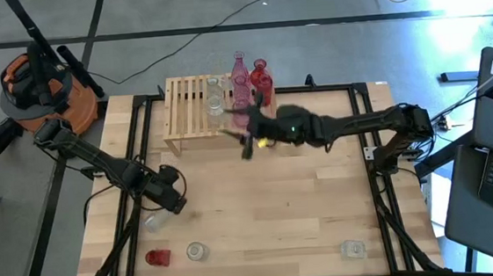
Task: Sort vases onto shelf
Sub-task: Put the transparent vase on the shelf
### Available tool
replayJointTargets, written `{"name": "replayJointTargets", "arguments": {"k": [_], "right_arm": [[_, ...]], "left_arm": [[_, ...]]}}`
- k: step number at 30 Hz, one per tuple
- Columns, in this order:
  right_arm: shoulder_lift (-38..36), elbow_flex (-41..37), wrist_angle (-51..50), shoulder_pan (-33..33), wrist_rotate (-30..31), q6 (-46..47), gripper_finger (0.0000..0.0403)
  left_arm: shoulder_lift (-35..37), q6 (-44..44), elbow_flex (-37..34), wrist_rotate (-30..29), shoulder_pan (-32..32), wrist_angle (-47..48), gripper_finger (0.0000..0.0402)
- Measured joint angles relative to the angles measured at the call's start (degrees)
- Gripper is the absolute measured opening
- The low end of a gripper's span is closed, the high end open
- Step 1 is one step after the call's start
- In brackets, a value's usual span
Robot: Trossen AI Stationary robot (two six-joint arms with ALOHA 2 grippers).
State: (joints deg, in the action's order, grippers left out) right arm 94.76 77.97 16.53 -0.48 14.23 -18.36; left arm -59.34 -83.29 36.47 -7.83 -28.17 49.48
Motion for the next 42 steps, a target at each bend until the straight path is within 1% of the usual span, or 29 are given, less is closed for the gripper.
{"name": "replayJointTargets", "arguments": {"k": [2, 4, 6, 9, 11, 14, 17, 21, 26, 28, 30, 33, 37, 40, 42], "right_arm": [[0.0, 0.0, -0.5, 2.1, 0.6, 0.0, 0.021], [0.0, 0.0, -0.8, 3.9, 1.3, 0.0, 0.0211], [0.0, 0.0, -2.1, 5.2, 2.0, -0.1, 0.0211], [0.0, 0.0, -4.6, 6.3, 3.5, -0.2, 0.0211], [0.0, 0.0, -5.8, 6.3, 3.6, -0.1, 0.0211], [0.0, 0.0, -7.1, 6.3, 2.4, 0.1, 0.0211], [0.0, 0.0, -7.0, 6.3, 1.1, 0.2, 0.0211], [0.0, 0.0, -7.1, 6.6, 0.1, 0.1, 0.0211], [0.0, 0.0, -8.0, 7.8, -0.7, 0.1, 0.0211], [0.0, 0.0, -8.2, 8.1, -0.9, 0.1, 0.0211], [0.0, 0.0, -9.3, 8.1, -1.4, 0.0, 0.0211], [0.0, 0.0, -11.1, 8.1, -3.1, 0.1, 0.0211], [0.0, 0.0, -12.6, 8.1, -4.7, 0.7, 0.0211], [0.0, 0.0, -12.9, 8.1, -6.8, 1.8, 0.0211], [0.0, 0.0, -13.0, 8.1, -7.4, 2.0, 0.0211]], "left_arm": [[0.0, -2.4, 0.0, 6.3, -0.9, 2.4, 0.0162], [0.1, -3.7, 0.0, 10.3, -1.8, 3.5, 0.0162], [0.2, -4.5, 0.0, 12.8, -2.5, 3.6, 0.0162], [0.2, -4.6, 0.0, 13.3, -3.6, 3.1, 0.0162], [0.0, -3.0, 0.0, 13.1, -4.3, 3.0, 0.0162], [-1.2, 1.0, 0.0, 11.9, -5.4, 3.2, 0.0164], [-3.0, 1.4, -0.7, 12.4, -6.2, 2.8, 0.0175], [-5.5, 1.2, -2.5, 16.9, -6.5, -0.9, 0.0207], [-9.1, 1.3, -3.7, 17.6, -6.6, -7.0, 0.0258], [-10.7, 1.3, -4.3, 17.9, -6.6, -10.2, 0.0272], [-12.9, 1.2, -5.2, 20.0, -6.5, -13.2, 0.0278], [-16.9, 0.7, -6.7, 23.2, -6.4, -15.2, 0.0278], [-19.7, -0.4, -6.5, 24.2, -6.3, -15.4, 0.0261], [-18.9, -0.4, -5.1, 21.8, -5.8, -14.1, 0.0233], [-17.5, -0.4, -3.6, 19.0, -5.6, -13.5, 0.023]]}}
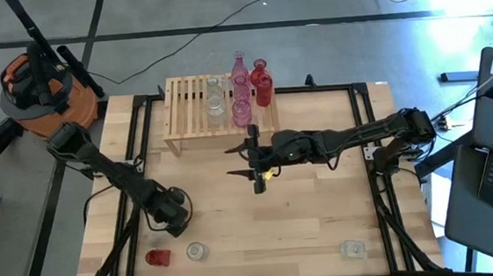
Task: Sort vases onto shelf
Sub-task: Put the transparent vase on the shelf
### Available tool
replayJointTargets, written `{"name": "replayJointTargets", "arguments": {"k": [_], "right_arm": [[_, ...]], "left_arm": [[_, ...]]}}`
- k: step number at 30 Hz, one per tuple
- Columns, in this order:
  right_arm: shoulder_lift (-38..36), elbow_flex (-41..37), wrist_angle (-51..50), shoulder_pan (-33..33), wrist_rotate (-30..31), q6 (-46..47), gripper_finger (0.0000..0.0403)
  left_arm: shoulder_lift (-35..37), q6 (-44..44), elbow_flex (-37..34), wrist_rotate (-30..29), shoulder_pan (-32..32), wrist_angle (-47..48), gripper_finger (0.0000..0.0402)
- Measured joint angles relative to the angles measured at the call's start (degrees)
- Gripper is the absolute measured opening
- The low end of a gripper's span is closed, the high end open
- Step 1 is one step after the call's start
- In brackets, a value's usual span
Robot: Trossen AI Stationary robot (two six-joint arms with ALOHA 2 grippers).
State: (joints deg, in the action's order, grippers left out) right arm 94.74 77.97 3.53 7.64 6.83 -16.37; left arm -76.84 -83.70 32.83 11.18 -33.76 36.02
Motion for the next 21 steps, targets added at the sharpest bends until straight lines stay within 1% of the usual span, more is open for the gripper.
{"name": "replayJointTargets", "arguments": {"k": [3, 6, 7, 9, 12, 15, 17, 19, 21], "right_arm": [[0.0, 0.0, 0.0, 0.0, 0.0, 0.0, 0.0211], [0.0, 0.0, 0.0, 0.0, 0.0, -0.1, 0.0211], [0.0, 0.0, 0.0, 0.0, 0.0, -0.2, 0.0211], [-0.4, 0.0, -0.4, 0.0, 0.0, -0.4, 0.0211], [-1.6, 0.0, -1.4, 0.0, 0.0, -0.4, 0.0211], [-3.4, 0.0, -0.8, 0.0, 0.2, -0.5, 0.0211], [-4.8, 0.0, 0.1, 0.0, 1.0, -1.6, 0.0211], [-6.2, 0.0, 0.5, -0.1, 2.4, -2.9, 0.0211], [-7.5, 0.0, 1.1, -0.2, 4.1, -3.9, 0.0211]], "left_arm": [[2.7, -0.7, 2.1, -7.6, 0.8, -0.4, 0.023], [5.1, -2.7, 4.6, -13.0, 0.5, 0.7, 0.023], [6.0, -2.9, 5.7, -15.6, 0.5, 0.6, 0.023], [7.6, -3.0, 8.6, -22.2, 0.5, 1.3, 0.023], [9.6, -2.1, 13.6, -31.8, 0.3, 7.0, 0.023], [11.6, 2.9, 19.9, -42.8, 0.4, 12.9, 0.023], [12.2, 8.2, 23.7, -51.1, 0.5, 17.1, 0.023], [12.7, 14.9, 26.8, -59.4, 0.6, 19.1, 0.023], [13.6, 19.5, 29.0, -66.9, 2.0, 20.6, 0.023]]}}
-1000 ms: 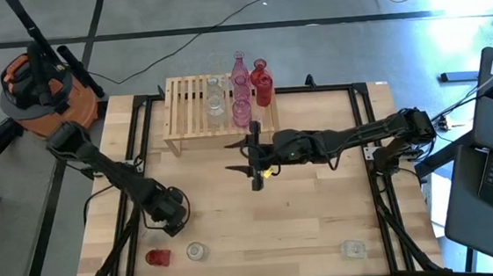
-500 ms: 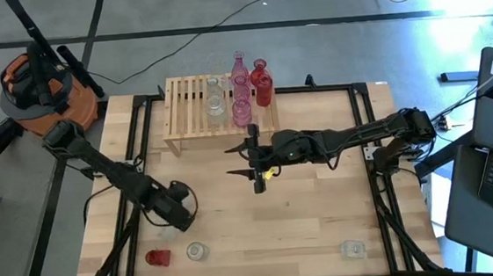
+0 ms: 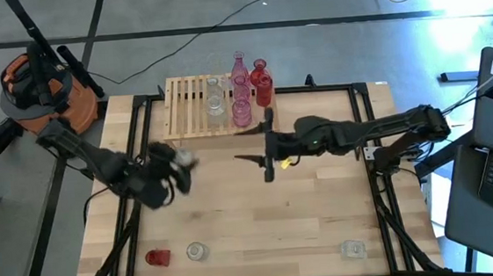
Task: Sort vases onto shelf
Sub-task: Put the transparent vase on the shelf
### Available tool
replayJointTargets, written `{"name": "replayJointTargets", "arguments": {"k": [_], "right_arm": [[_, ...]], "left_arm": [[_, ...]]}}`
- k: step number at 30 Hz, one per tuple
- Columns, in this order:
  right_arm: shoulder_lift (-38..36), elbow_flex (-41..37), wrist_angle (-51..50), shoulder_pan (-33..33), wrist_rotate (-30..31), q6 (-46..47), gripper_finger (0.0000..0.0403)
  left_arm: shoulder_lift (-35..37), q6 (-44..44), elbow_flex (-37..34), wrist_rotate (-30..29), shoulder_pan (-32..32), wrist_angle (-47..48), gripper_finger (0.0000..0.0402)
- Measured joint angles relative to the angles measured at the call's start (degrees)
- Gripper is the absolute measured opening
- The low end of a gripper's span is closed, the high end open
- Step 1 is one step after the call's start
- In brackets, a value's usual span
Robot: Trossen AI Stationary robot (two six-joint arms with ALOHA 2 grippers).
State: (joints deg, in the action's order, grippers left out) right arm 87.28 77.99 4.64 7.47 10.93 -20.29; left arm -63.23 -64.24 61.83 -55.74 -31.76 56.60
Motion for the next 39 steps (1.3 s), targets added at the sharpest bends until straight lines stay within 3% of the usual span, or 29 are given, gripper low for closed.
{"name": "replayJointTargets", "arguments": {"k": [2, 5, 9, 11, 14, 20, 24, 30, 39], "right_arm": [[-1.0, 0.0, 0.0, 0.0, 2.4, -1.7, 0.0211], [-2.0, 0.0, 0.3, 0.0, 6.3, -4.3, 0.0211], [-2.7, 0.0, 0.3, 0.0, 11.2, -7.0, 0.0211], [-3.0, 0.0, 0.4, 0.0, 14.1, -8.0, 0.0211], [-3.6, 0.0, 0.6, -0.1, 18.1, -10.1, 0.0211], [-3.5, 0.0, 2.5, -3.0, 20.1, -13.1, 0.0211], [-3.9, 0.0, 2.7, -4.7, 19.6, -13.0, 0.0211], [-4.6, 0.0, 2.5, -5.8, 19.5, -12.9, 0.0211], [-4.8, 0.0, 1.3, -5.8, 21.4, -13.2, 0.0211]], "left_arm": [[1.9, 1.7, 0.6, -5.1, 3.3, 2.7, 0.023], [5.7, 4.2, 0.3, -6.1, 11.4, 3.5, 0.0229], [11.6, 21.6, -1.8, -4.9, 23.1, -4.0, 0.0229], [14.4, 34.4, -3.3, 1.0, 29.8, -13.9, 0.023], [16.7, 48.8, -6.8, 15.5, 41.1, -30.0, 0.023], [13.8, 57.0, -11.0, 35.8, 63.3, -43.4, 0.0229], [7.7, 58.5, -11.0, 49.6, 73.7, -47.5, 0.023], [-2.1, 59.2, -11.1, 60.7, 82.2, -58.7, 0.023], [-10.4, 65.6, -11.1, 63.8, 84.3, -63.5, 0.0229]]}}
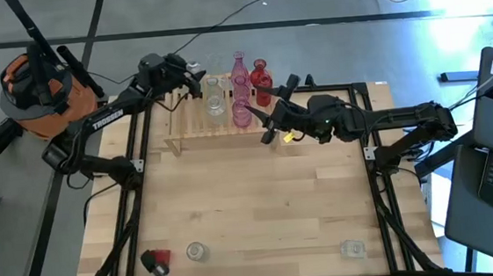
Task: Sort vases onto shelf
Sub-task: Put the transparent vase on the shelf, then put the transparent vase on the shelf aligned with the other transparent vase on the left
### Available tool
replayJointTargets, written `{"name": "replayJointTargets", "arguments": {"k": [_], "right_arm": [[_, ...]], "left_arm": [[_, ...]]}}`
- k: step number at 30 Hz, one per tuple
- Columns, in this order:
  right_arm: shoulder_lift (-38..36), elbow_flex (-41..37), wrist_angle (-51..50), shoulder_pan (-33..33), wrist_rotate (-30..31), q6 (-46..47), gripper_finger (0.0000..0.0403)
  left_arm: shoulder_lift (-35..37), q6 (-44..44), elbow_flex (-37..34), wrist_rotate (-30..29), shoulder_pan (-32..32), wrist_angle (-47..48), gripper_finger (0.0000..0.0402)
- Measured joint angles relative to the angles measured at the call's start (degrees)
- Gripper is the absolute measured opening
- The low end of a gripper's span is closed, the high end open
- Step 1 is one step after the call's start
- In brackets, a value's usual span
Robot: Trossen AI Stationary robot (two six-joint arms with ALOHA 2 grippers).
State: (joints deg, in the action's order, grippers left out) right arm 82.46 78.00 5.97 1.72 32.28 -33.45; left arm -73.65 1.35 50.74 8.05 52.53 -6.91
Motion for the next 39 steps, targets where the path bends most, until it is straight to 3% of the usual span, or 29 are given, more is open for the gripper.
{"name": "replayJointTargets", "arguments": {"k": [8, 14, 22, 39], "right_arm": [[0.0, 0.0, -0.2, -0.7, 1.5, 0.0, 0.0211], [0.0, 0.0, -0.1, -1.1, 1.6, 0.0, 0.0211], [0.0, 0.0, -0.1, -1.1, 1.6, -0.1, 0.0211], [0.0, 0.0, -0.1, -1.0, 0.1, -0.1, 0.0211]], "left_arm": [[-2.1, 0.7, 0.1, -1.0, 0.0, -2.8, 0.0231], [-2.0, 0.8, 0.1, -3.4, 0.0, -2.3, 0.0269], [-0.4, 0.5, 0.1, -2.7, -0.2, -2.7, 0.0264], [9.8, -2.2, 0.1, -3.0, -0.2, -2.1, 0.0264]]}}
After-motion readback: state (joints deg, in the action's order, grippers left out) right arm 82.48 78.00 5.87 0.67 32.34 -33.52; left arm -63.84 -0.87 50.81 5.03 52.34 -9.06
